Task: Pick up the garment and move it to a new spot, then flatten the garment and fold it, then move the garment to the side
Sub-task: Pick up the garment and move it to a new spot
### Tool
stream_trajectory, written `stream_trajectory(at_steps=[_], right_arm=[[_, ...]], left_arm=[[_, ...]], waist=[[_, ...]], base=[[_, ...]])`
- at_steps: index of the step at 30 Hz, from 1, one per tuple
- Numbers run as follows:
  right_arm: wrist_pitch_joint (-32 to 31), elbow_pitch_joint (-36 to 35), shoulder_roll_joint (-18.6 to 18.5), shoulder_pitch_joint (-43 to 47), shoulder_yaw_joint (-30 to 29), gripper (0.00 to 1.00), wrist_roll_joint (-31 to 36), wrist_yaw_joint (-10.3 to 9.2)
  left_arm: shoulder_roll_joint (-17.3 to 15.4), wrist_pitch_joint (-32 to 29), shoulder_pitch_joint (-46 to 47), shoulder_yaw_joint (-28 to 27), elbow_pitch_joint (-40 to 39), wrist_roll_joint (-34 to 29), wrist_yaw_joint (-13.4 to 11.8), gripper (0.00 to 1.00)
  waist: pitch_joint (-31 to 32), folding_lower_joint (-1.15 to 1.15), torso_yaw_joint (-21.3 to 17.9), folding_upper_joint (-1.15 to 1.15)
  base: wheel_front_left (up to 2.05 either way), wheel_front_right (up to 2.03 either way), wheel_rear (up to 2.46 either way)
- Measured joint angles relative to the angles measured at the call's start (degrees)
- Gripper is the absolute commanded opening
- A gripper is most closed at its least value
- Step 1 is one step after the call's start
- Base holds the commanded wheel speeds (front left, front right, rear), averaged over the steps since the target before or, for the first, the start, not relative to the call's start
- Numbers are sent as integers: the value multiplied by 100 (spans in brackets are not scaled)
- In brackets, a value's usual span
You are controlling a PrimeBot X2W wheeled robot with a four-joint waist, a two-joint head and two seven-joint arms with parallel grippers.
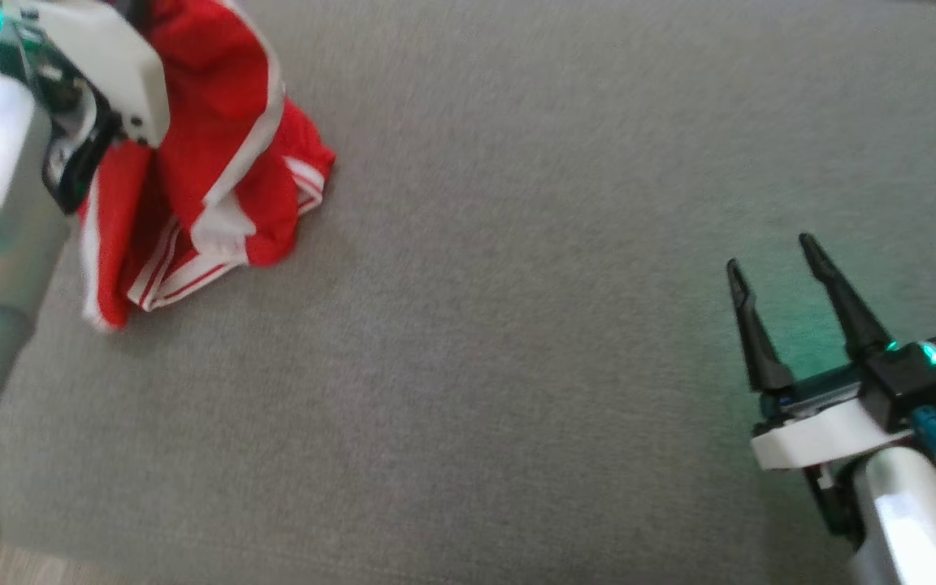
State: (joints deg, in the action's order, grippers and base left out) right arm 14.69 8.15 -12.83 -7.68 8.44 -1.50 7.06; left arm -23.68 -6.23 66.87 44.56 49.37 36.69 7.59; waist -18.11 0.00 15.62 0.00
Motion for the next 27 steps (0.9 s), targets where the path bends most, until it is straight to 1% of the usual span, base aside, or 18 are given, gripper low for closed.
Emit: stream_trajectory(at_steps=[4, 8, 11, 15, 18, 22, 27], right_arm=[[0, 48, 292, 82, -22, 100, -3, 0], [0, 57, 557, 297, -104, 100, -47, 0], [-1, 81, 703, 446, -110, 100, -54, 0], [-1, 89, 791, 740, -64, 100, -54, 0], [-1, 86, 857, 863, -75, 100, -55, 0], [-1, 27, 880, 855, -91, 100, -112, 0], [-1, -30, 912, 862, -120, 100, -163, 0]], left_arm=[[-210, -45, 248, 319, -480, 165, 0, 0], [-359, -204, 553, 539, -937, 333, 0, 0], [-377, -286, 699, 609, -1230, 515, 0, 0], [-274, -327, 687, 695, -1489, 788, 0, 0], [-119, -313, 652, 624, -1589, 1078, 0, 0], [226, -136, 438, 538, -1723, 1346, -12, 0], [732, 246, -421, 566, -1768, 1622, -113, 0]], waist=[[470, -1, -193, 0], [865, -1, -486, 0], [1092, 0, -789, 0], [1408, -1, -1210, 0], [1574, -1, -1583, 0], [1711, -1, -2087, 0], [1767, 0, -2653, 0]], base=[[0, 0, 0], [0, 0, 0], [0, 0, 0], [0, 0, 0], [0, 0, 0], [0, 0, 0], [0, 0, 0]])
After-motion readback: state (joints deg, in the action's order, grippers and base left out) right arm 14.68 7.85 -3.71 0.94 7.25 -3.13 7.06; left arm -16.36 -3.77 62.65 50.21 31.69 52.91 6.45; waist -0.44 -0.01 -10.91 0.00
